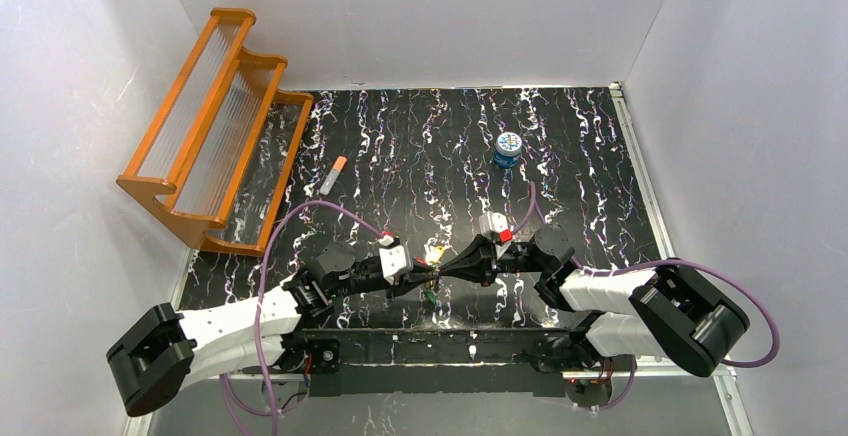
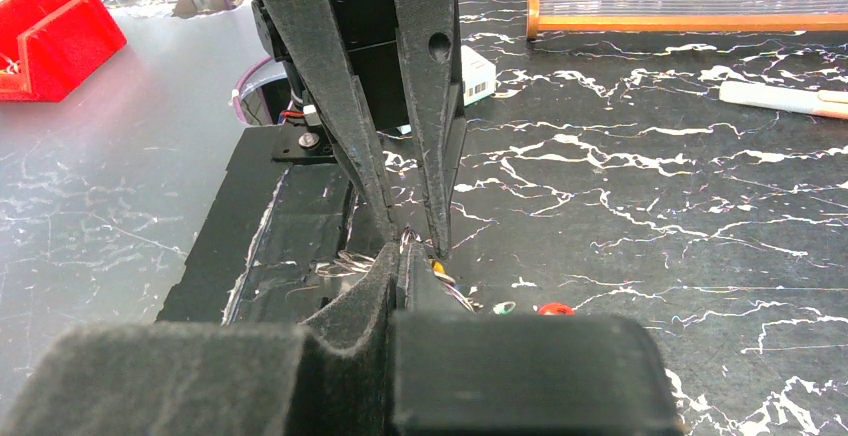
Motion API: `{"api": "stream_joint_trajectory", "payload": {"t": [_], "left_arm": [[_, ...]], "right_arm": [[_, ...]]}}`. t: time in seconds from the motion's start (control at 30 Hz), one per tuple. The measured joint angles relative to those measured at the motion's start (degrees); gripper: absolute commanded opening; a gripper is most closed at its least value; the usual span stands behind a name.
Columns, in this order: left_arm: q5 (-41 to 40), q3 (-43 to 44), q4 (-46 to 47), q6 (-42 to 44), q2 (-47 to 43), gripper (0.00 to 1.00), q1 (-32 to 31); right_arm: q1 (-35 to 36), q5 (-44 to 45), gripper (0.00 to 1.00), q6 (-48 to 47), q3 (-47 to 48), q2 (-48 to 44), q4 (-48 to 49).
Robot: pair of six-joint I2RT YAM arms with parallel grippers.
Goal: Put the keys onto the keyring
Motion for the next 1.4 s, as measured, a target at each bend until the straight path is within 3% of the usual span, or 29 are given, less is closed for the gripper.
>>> {"api": "stream_joint_trajectory", "payload": {"t": [0.3,0.43,0.53,0.77,0.9,1.1,1.4], "left_arm": [[0.09,0.28,1.53,-0.59,0.17,0.20,0.00],[0.22,0.42,1.88,-0.70,0.87,0.00,0.00],[0.63,0.44,2.01,-0.79,1.27,0.00,0.00],[-0.24,0.63,1.29,-0.70,1.44,0.00,0.00],[-1.60,2.27,-2.97,0.48,0.94,0.00,-0.02],[-3.34,9.07,-13.94,3.89,2.43,0.00,-0.07],[-7.41,19.71,-25.59,7.08,10.12,0.00,-1.57]], "right_arm": [[0.00,-0.04,0.01,-0.02,0.02,0.00,-0.07],[0.00,-0.04,0.01,-0.04,0.02,0.00,-0.07],[-0.04,-0.15,0.01,-0.07,0.04,0.00,-0.11],[-0.09,0.22,0.44,-1.81,0.09,-1.51,-2.29],[-0.09,1.79,0.56,-5.11,0.11,-6.34,-8.74],[-0.02,5.60,0.58,-11.76,0.94,-13.94,-20.68],[0.00,8.33,0.50,-14.88,4.98,-13.53,-30.99]]}}
